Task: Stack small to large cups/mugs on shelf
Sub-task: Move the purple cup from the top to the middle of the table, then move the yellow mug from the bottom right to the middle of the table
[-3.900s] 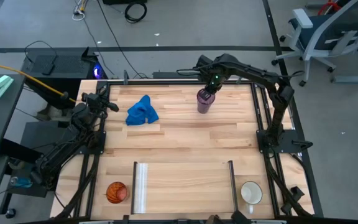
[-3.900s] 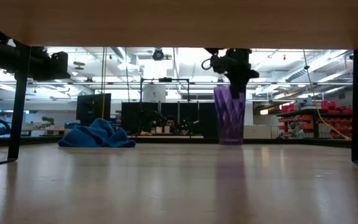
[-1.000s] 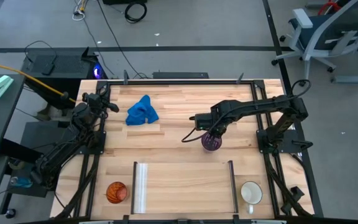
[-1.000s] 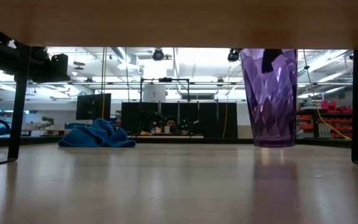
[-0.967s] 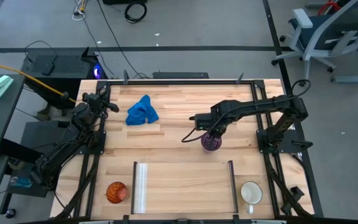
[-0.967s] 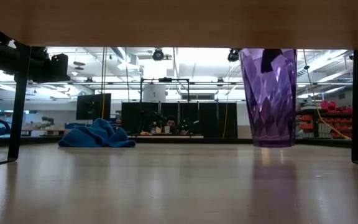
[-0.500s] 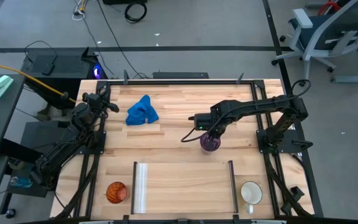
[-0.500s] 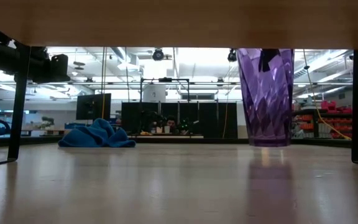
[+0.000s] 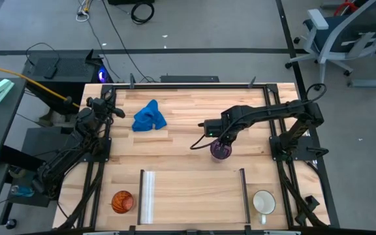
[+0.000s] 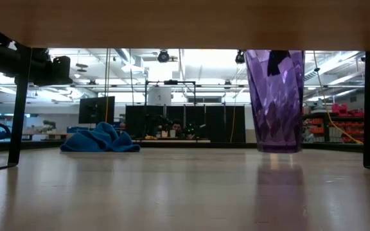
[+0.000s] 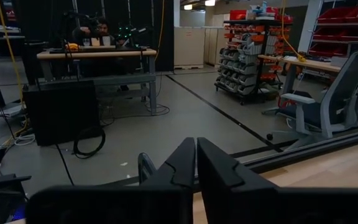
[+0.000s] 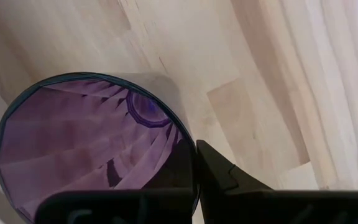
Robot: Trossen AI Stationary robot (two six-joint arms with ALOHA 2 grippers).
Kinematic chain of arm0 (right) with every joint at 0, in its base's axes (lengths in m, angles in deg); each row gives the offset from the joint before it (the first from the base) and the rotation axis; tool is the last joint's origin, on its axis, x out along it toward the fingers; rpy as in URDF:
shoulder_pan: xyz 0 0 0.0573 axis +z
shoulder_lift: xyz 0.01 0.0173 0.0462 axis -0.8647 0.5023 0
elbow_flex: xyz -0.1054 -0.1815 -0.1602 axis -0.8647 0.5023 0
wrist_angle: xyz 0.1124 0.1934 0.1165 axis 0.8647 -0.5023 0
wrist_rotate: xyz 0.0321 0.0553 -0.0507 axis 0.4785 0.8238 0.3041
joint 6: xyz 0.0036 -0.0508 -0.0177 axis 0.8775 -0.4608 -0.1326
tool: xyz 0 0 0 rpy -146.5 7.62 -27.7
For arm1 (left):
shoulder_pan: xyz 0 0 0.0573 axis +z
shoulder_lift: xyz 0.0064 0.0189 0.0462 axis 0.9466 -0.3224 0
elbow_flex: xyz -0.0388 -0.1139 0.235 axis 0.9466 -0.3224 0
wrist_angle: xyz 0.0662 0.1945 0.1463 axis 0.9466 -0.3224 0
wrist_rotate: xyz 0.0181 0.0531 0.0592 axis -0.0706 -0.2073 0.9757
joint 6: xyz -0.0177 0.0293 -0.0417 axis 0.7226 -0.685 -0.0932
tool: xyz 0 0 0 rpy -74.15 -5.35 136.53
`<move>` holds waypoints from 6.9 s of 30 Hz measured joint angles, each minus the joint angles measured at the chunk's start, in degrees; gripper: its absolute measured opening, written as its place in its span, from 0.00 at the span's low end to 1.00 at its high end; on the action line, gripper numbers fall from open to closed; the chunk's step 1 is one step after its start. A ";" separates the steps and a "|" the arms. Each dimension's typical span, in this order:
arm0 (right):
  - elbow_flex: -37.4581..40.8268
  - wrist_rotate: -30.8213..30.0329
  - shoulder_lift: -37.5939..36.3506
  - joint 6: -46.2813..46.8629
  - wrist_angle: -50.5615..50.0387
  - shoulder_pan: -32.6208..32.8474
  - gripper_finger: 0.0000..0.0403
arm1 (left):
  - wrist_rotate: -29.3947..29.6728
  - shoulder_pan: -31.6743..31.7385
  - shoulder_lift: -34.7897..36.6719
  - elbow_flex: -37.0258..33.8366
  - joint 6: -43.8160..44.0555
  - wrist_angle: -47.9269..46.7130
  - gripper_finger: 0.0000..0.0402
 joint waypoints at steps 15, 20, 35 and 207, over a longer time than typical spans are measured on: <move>3.23 1.09 -0.11 -0.20 2.19 0.02 0.01 | 0.00 0.01 0.00 0.00 0.01 -0.02 0.06; 3.29 1.07 -0.06 -0.10 2.27 0.02 0.05 | 0.00 0.00 0.00 0.00 0.02 -0.02 0.07; 3.32 1.53 0.02 0.40 2.37 0.02 0.07 | 0.00 0.00 0.00 0.00 0.55 -0.02 0.07; 13.94 4.98 -7.16 99.67 2.65 57.46 0.18 | -2.43 0.00 -0.01 0.00 0.44 2.27 0.21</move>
